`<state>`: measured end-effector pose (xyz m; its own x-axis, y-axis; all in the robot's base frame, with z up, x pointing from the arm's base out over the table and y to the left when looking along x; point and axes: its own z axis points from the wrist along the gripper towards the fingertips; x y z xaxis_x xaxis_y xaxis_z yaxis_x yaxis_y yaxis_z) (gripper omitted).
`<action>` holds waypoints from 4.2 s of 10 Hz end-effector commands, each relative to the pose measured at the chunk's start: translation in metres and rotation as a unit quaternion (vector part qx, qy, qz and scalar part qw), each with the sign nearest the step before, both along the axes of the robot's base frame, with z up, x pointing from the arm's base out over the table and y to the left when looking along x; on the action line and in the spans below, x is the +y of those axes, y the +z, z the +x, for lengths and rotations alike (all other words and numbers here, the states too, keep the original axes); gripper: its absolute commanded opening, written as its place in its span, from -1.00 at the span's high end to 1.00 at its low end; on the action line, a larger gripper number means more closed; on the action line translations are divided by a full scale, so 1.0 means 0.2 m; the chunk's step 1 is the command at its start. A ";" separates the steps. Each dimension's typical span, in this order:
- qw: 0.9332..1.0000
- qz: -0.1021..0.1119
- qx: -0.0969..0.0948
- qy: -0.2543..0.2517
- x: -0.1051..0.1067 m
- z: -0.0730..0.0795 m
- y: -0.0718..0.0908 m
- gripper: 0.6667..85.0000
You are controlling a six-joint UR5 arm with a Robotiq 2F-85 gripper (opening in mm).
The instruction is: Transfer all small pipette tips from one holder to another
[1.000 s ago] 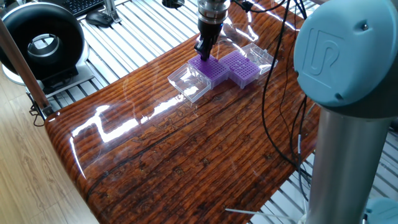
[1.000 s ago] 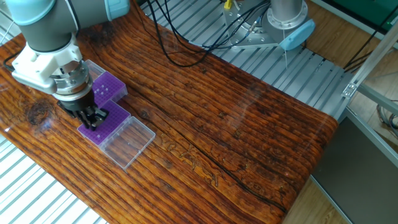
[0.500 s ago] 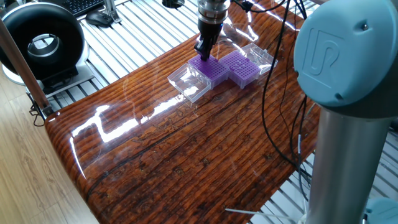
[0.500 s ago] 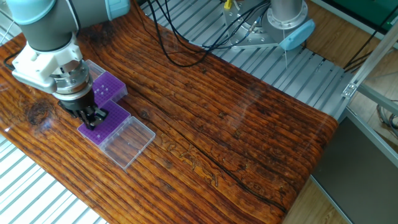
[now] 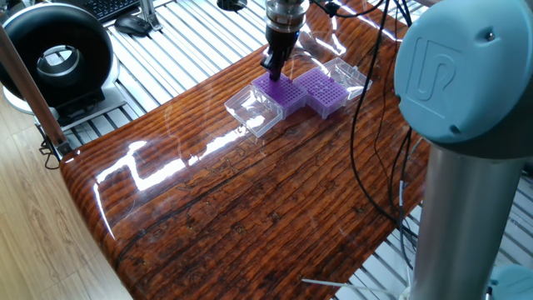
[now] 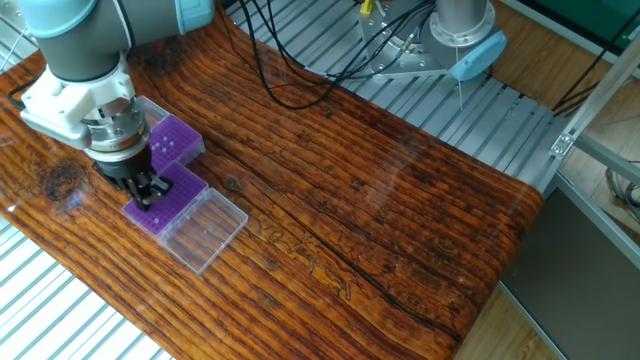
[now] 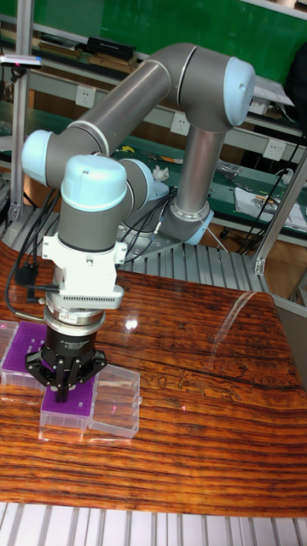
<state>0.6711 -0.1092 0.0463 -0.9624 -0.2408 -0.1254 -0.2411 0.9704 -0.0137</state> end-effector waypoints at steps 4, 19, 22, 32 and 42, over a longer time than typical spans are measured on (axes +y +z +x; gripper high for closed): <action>0.999 -0.008 -0.005 -0.033 -0.02 -0.01 0.07 0.99; 0.997 -0.041 -0.024 -0.063 -0.19 -0.12 0.23 0.99; 0.996 -0.048 -0.018 -0.067 -0.25 -0.21 0.24 0.99; 0.996 -0.034 -0.021 -0.077 -0.28 -0.37 0.14 0.99; 0.995 -0.042 -0.022 -0.083 -0.28 -0.42 0.11 0.99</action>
<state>0.5883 -0.1652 0.0686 -0.9836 -0.1001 -0.1500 -0.0845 0.9907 -0.1069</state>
